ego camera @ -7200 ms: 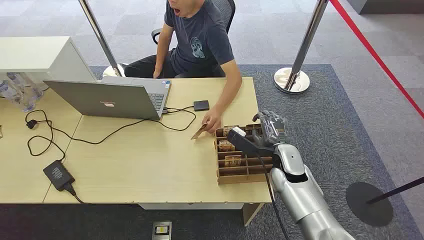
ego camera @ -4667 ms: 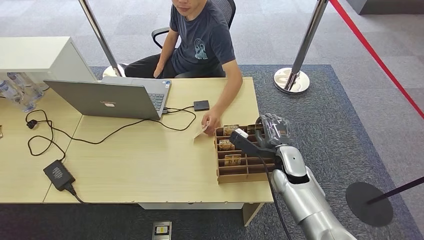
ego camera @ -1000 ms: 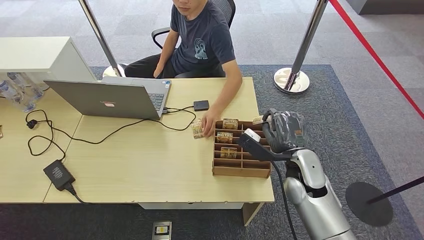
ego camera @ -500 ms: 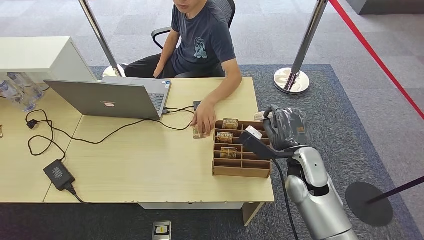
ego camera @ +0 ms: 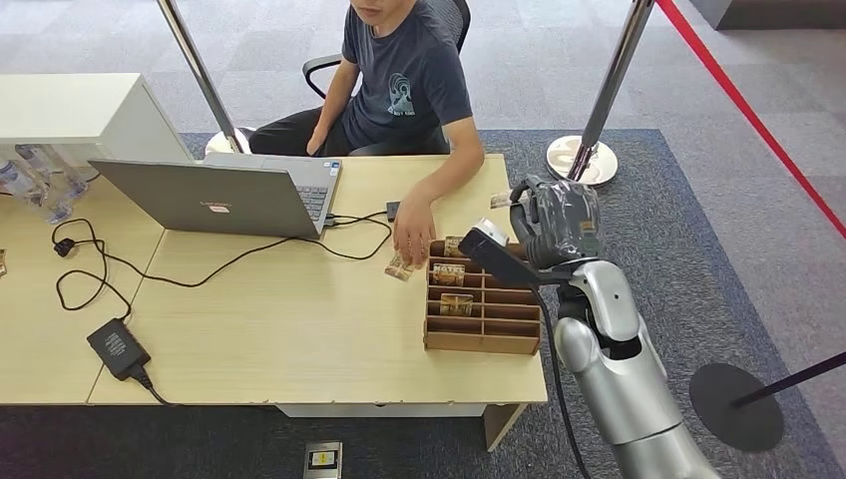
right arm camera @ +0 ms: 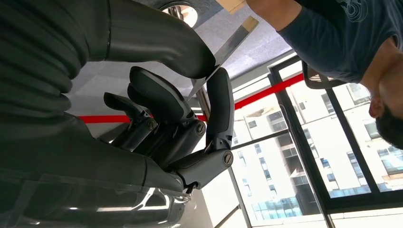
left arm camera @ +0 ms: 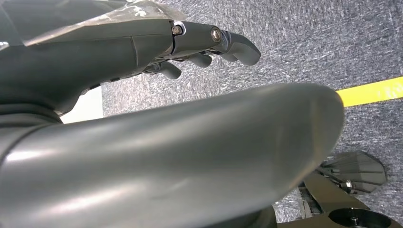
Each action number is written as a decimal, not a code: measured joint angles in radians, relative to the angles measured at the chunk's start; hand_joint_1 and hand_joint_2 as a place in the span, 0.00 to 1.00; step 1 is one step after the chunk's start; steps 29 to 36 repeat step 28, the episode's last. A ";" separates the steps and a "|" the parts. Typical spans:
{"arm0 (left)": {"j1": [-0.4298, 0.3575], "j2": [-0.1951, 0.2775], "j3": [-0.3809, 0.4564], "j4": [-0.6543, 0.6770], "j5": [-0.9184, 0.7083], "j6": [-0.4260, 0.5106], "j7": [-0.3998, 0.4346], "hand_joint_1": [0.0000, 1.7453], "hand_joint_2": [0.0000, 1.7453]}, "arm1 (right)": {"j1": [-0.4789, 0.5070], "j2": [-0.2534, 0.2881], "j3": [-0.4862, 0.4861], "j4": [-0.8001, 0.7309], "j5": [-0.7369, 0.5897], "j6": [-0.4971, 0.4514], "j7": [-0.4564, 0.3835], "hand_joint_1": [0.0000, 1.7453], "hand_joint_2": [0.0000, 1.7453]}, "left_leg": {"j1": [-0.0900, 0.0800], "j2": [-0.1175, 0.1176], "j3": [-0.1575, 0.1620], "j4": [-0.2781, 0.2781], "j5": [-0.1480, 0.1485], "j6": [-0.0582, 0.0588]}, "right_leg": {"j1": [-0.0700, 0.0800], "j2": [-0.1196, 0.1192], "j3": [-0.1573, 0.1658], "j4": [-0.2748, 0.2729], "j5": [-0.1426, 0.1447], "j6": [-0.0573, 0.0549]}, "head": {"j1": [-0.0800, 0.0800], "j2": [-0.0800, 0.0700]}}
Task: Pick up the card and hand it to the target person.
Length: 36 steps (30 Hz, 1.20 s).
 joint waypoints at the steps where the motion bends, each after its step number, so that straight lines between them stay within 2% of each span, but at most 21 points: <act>1: 0.000 0.000 0.000 0.000 0.001 0.000 -0.001 0.00 0.00 | -0.007 0.004 0.001 0.007 0.000 0.000 0.000 1.00 1.00 | 0.000 0.000 0.000 0.000 0.000 0.000 | 0.000 0.000 0.000 0.000 0.000 0.000 | 0.000 0.000; 7: 0.000 0.000 0.000 0.000 -0.005 -0.002 -0.006 0.00 0.00 | -0.036 0.016 0.004 0.042 -0.001 -0.001 0.001 1.00 1.00 | 0.000 0.000 0.000 0.000 0.000 0.000 | 0.000 0.000 0.000 0.000 0.000 0.000 | 0.000 0.000; 36: -0.010 0.000 0.000 0.000 -0.002 -0.003 -0.004 0.00 0.00 | -0.058 0.045 0.006 0.098 -0.013 -0.004 0.004 1.00 1.00 | 0.000 0.000 -0.001 0.000 0.000 0.000 | 0.000 0.000 0.000 0.000 0.000 0.000 | 0.000 0.000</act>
